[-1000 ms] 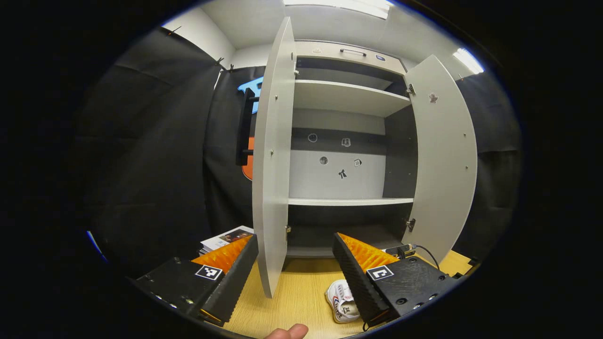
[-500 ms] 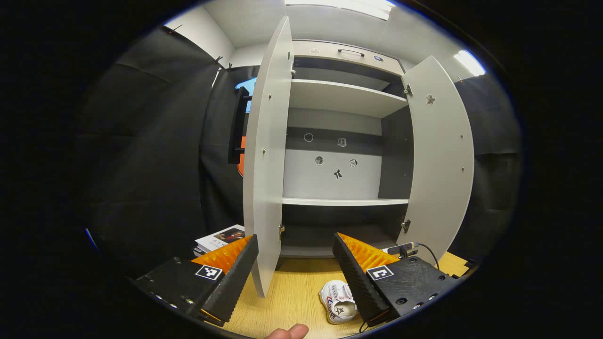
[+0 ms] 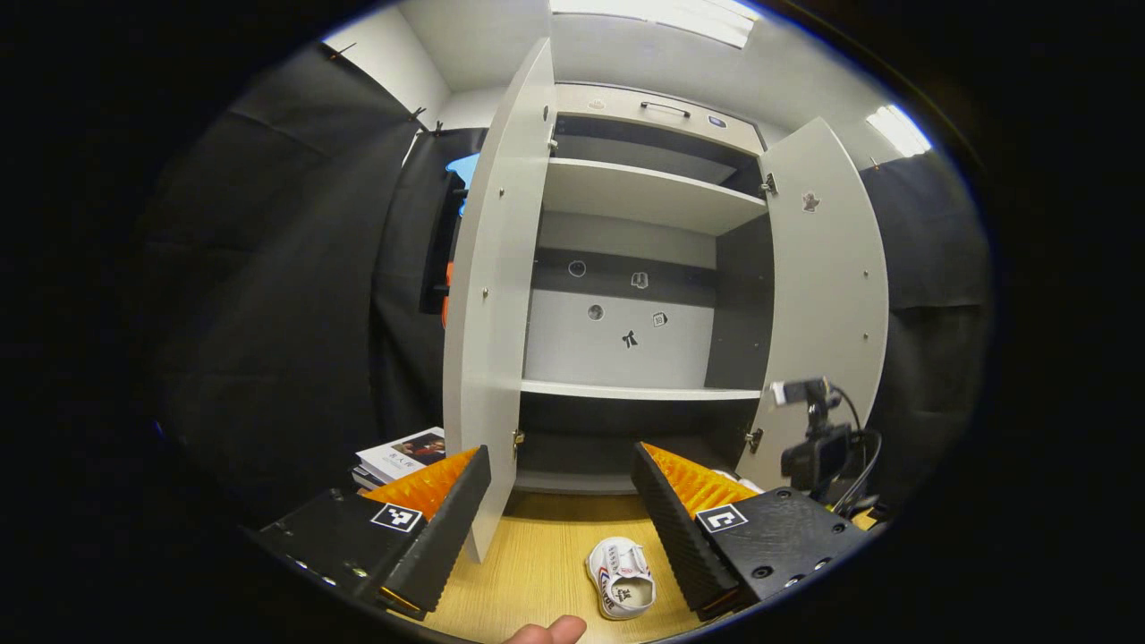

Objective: Grab one shoe with the right hand and put it into the shoe cabinet, grab the other shoe with the left hand and put it into the shoe cabinet; then close the right door with the right hand and the left door with the left hand.

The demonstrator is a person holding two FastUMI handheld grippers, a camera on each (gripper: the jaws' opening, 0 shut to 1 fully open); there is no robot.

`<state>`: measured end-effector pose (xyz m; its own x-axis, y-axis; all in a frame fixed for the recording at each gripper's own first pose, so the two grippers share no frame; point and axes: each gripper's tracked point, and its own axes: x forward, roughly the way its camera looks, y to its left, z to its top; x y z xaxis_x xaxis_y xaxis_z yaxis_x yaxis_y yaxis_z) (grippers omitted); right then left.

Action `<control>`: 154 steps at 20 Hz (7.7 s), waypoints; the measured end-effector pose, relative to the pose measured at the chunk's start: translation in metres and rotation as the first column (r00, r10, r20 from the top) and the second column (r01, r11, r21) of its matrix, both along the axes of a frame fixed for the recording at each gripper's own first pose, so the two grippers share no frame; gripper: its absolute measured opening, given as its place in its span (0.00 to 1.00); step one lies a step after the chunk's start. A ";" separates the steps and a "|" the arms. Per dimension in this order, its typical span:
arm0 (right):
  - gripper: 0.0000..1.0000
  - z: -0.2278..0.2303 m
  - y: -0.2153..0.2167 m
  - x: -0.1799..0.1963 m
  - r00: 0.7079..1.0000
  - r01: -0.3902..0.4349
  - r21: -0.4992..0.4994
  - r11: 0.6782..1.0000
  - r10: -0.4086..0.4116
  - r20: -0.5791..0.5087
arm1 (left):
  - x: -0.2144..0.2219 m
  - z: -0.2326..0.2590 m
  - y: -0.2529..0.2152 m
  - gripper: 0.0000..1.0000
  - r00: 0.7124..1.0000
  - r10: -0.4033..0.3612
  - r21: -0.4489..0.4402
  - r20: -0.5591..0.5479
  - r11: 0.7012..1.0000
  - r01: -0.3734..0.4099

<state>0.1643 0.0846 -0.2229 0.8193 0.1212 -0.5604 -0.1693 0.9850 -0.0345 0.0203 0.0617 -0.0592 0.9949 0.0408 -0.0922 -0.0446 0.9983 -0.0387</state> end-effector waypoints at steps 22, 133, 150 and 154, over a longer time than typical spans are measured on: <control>0.04 0.117 0.004 0.338 0.993 0.034 -0.152 0.988 -0.050 -0.103 | -0.011 -0.023 0.032 0.95 0.990 0.132 0.020 -0.050 0.991 -0.131; 1.00 0.187 -0.104 -0.121 0.853 0.093 0.051 0.994 -0.106 0.512 | 0.341 0.000 -0.044 0.00 0.925 0.128 -0.081 -0.358 0.983 -0.167; 1.00 0.159 -0.137 -0.106 0.875 0.173 0.070 0.982 -0.186 0.447 | 0.432 -0.093 -0.017 0.00 0.780 0.171 -0.105 -0.602 0.951 -0.290; 1.00 0.156 -0.138 -0.101 0.877 0.168 0.081 0.982 -0.187 0.442 | 0.429 -0.063 -0.034 0.30 0.867 0.088 -0.095 -0.490 0.984 -0.154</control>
